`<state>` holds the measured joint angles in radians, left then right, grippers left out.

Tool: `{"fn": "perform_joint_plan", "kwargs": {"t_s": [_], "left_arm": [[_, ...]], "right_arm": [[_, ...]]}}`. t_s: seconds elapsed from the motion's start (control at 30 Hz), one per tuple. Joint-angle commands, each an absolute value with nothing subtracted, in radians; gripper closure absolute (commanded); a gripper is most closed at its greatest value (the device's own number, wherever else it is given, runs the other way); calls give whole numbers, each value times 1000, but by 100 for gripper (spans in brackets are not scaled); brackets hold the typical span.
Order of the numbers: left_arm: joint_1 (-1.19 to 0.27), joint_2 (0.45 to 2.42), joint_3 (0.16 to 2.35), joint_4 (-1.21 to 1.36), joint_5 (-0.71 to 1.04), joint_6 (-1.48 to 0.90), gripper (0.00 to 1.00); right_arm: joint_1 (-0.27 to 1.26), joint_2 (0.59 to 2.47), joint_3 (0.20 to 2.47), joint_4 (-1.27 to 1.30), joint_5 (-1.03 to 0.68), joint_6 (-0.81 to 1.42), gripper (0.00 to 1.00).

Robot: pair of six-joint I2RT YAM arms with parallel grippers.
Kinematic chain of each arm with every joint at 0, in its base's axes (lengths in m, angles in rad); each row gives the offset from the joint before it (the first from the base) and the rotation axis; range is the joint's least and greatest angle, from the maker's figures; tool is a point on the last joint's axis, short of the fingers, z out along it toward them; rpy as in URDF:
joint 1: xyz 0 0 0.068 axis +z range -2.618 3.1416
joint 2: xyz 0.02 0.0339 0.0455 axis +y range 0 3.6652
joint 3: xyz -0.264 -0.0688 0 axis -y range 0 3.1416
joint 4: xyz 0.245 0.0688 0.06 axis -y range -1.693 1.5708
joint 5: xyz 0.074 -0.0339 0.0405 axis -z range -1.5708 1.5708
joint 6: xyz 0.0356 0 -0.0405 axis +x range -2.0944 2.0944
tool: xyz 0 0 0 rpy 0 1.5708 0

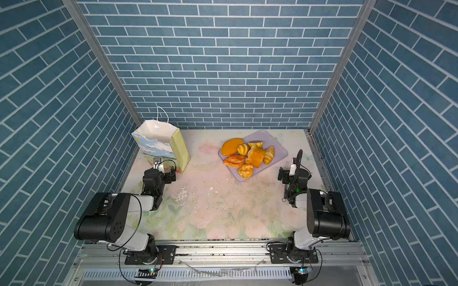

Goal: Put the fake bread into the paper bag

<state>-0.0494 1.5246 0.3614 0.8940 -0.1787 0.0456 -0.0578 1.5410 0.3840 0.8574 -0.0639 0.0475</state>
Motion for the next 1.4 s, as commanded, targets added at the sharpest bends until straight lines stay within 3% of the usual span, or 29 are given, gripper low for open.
{"fn": "perform_joint_plan", "kwargs": {"t_s": [0.0,1.13,1.37], "left_arm": [[-54,1531,375,892,-179,53,0],[-54,1530,376,890,-179,54,0],[-53,1392,359,809,-206,41,0]], "right_arm": [[-60,1543,394,868,-57,46,1],[-60,1542,389,874,-38,49,1],[-56,1394,348,834,-32,42,2]]}}
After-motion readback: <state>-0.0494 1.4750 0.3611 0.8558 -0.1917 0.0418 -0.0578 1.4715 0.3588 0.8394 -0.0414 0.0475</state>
